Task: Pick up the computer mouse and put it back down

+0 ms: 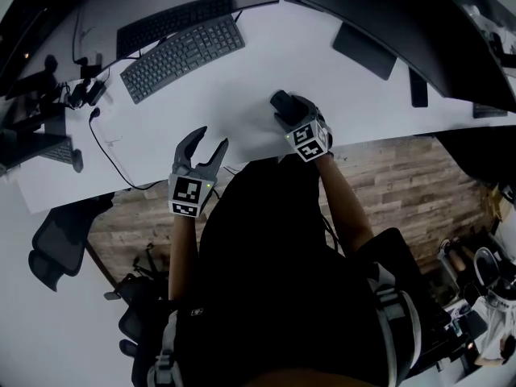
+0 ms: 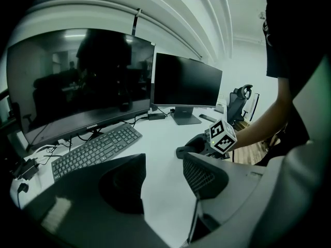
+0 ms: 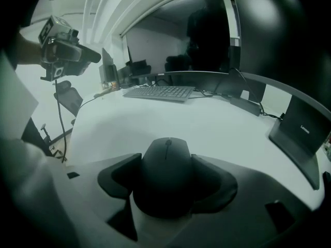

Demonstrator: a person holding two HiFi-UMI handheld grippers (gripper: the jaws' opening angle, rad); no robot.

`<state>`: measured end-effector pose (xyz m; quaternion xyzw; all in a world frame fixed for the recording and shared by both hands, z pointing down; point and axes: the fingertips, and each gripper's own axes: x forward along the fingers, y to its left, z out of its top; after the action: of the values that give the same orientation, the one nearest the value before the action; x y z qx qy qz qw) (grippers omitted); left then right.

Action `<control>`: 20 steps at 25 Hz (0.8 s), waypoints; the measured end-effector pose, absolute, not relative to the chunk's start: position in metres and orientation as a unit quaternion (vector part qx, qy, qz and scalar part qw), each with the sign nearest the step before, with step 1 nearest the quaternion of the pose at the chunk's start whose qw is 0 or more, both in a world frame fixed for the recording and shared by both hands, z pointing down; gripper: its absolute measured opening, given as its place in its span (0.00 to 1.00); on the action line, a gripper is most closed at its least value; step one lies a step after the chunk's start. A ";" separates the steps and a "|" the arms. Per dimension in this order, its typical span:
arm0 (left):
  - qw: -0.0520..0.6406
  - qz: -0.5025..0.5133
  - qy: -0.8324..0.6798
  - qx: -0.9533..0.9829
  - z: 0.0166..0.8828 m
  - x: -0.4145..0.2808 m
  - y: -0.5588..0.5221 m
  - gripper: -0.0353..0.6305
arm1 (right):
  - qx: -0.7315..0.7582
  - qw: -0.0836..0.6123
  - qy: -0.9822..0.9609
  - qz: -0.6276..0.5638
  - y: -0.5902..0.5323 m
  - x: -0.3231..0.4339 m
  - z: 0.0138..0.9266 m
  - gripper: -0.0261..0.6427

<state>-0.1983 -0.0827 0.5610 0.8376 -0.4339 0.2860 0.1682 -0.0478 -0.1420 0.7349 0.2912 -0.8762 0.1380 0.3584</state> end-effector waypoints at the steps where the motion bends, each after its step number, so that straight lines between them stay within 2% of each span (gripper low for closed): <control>1: 0.168 0.285 -0.434 0.838 0.561 -0.199 -0.082 0.39 | 0.292 0.359 -0.876 0.139 -0.142 -0.048 0.735 0.49; 11: 0.167 0.265 -0.428 0.848 0.561 -0.192 -0.080 0.39 | 0.300 0.357 -0.874 0.139 -0.143 -0.048 0.736 0.49; 20: 0.138 0.255 -0.426 0.857 0.545 -0.191 -0.079 0.39 | 0.313 0.357 -0.870 0.133 -0.145 -0.046 0.733 0.48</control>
<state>-0.1910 -0.0791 0.5455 0.8570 -0.4259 0.2550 0.1382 -0.0459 -0.1446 0.7326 0.3135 -0.8698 0.1332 0.3569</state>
